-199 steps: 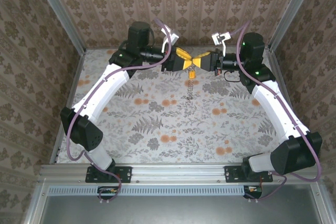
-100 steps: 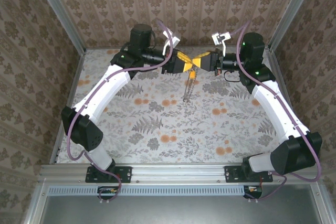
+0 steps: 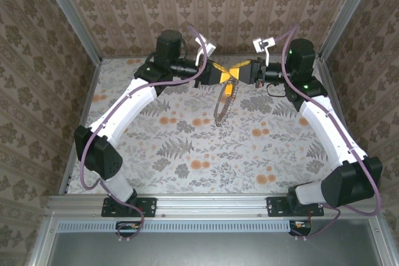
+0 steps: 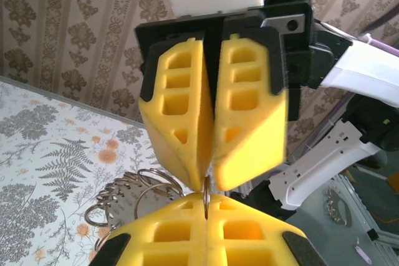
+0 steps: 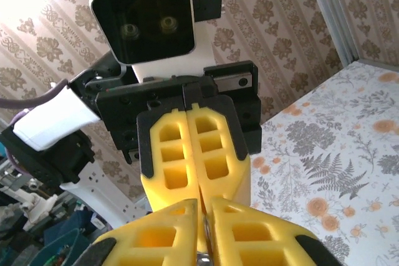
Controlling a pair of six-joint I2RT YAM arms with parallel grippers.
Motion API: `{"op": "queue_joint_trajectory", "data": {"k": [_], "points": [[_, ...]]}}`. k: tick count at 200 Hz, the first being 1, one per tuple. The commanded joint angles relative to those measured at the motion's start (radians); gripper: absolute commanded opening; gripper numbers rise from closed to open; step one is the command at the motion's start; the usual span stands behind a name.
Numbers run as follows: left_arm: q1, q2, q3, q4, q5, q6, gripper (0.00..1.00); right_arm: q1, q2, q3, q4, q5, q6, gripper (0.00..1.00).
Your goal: Put the keys on the keyring
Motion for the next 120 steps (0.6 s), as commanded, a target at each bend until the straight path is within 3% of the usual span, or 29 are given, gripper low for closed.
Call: {"op": "queue_joint_trajectory", "data": {"k": [1,47,68,87,120], "points": [[-0.006,-0.023,-0.034,0.152,-0.030,-0.120,0.00,-0.017,-0.062,-0.020,0.026,0.064,0.026,0.29],[-0.005,-0.070,-0.079,0.255,-0.104,-0.235,0.00,-0.065,-0.219,-0.185,0.150,0.199,0.118,0.33],[-0.006,-0.091,-0.104,0.319,-0.131,-0.297,0.00,-0.064,-0.287,-0.300,0.246,0.258,0.160,0.39],[-0.012,-0.105,-0.114,0.355,-0.158,-0.344,0.00,-0.059,-0.311,-0.377,0.336,0.271,0.199,0.47],[-0.031,-0.129,-0.137,0.421,-0.208,-0.414,0.00,-0.026,-0.306,-0.430,0.440,0.277,0.231,0.49]]}}
